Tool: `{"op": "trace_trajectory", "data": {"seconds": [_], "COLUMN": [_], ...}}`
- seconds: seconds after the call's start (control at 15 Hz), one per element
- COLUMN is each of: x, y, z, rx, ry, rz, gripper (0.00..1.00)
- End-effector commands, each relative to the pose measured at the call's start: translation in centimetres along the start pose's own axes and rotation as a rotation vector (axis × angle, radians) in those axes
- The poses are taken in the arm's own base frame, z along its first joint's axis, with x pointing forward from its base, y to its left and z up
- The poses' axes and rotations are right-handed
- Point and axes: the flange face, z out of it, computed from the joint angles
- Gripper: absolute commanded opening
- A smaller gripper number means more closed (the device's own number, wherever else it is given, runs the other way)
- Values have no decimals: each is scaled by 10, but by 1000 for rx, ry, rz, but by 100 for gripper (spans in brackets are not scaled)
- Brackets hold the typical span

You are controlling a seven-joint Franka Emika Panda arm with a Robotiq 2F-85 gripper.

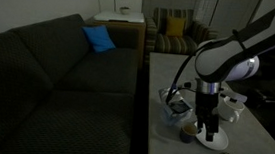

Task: Put the mug at the right edge of the box

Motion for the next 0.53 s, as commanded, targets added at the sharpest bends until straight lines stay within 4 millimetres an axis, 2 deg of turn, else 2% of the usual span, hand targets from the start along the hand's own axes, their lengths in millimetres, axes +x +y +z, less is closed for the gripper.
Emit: {"op": "trace_trajectory", "data": {"seconds": [0.0,0.33,0.47], "x": [1,4,-5], "y": [3,16,23], "z": [-3,-7,-10], "rx": [-18,-218,-271], "ry": [4,101,118], "rz": [14,107,124], "gripper": [100,100,100]}}
